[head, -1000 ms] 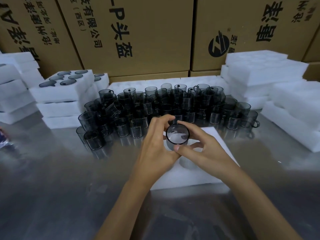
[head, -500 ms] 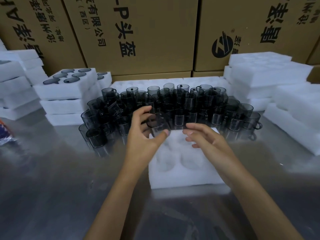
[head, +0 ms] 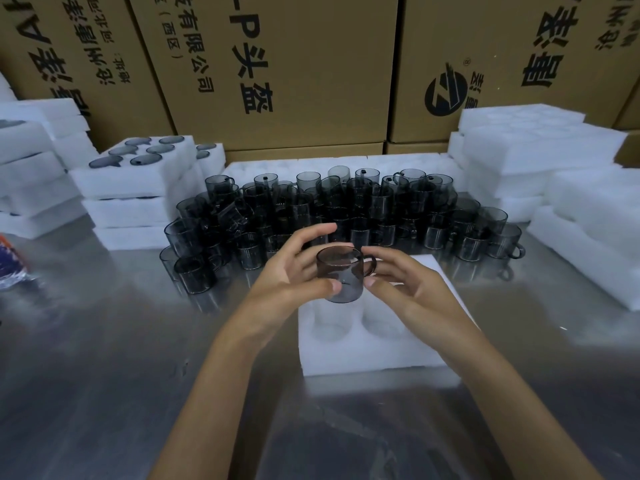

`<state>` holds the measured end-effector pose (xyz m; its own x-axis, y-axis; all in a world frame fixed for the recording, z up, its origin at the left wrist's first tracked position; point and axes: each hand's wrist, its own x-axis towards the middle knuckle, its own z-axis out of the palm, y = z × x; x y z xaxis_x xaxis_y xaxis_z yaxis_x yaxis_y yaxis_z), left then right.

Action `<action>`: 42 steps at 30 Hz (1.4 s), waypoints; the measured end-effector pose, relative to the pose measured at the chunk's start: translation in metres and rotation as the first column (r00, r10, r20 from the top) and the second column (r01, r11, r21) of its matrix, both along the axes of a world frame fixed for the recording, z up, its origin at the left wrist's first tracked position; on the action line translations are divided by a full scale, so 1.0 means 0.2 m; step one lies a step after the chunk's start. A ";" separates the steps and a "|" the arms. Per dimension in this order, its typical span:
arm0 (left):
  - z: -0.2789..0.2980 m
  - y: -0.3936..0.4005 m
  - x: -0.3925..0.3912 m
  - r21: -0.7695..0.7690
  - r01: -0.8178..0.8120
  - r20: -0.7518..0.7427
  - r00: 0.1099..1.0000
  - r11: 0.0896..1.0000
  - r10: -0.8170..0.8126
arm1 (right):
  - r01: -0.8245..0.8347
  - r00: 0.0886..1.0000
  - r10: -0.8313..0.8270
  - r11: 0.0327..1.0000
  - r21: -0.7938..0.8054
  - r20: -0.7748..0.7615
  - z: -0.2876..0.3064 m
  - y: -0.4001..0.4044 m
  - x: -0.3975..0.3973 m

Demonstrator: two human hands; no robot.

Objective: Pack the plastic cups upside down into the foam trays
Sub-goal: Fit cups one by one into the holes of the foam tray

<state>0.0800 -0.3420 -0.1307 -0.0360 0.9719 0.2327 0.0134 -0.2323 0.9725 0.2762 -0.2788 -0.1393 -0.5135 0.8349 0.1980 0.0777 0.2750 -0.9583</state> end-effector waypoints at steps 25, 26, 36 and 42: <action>-0.03 0.01 -0.05 0.069 -0.213 -0.247 0.943 0.975 0.223 | 0.123 0.906 -0.293 0.873 0.473 0.306 -0.09 -0.04 -0.16; -0.04 0.02 -0.04 0.055 -0.226 -0.226 0.946 0.972 0.233 | 0.117 0.890 -0.317 0.854 0.507 0.328 -0.09 -0.05 -0.16; -0.14 0.06 -0.06 -0.029 -0.287 -0.181 0.944 0.958 0.277 | 0.072 0.845 -0.358 0.813 0.578 0.398 -0.12 -0.05 -0.15; -0.16 0.07 -0.07 -0.069 -0.315 -0.375 0.887 0.947 0.268 | -0.082 0.694 -0.423 0.757 0.648 0.582 -0.12 -0.06 -0.16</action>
<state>0.0659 -0.3278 -0.1630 -0.2594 0.9521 0.1619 0.4125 -0.0423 0.9100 0.2450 -0.2916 -0.1639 -0.5665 0.7510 0.3391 0.7167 0.6522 -0.2469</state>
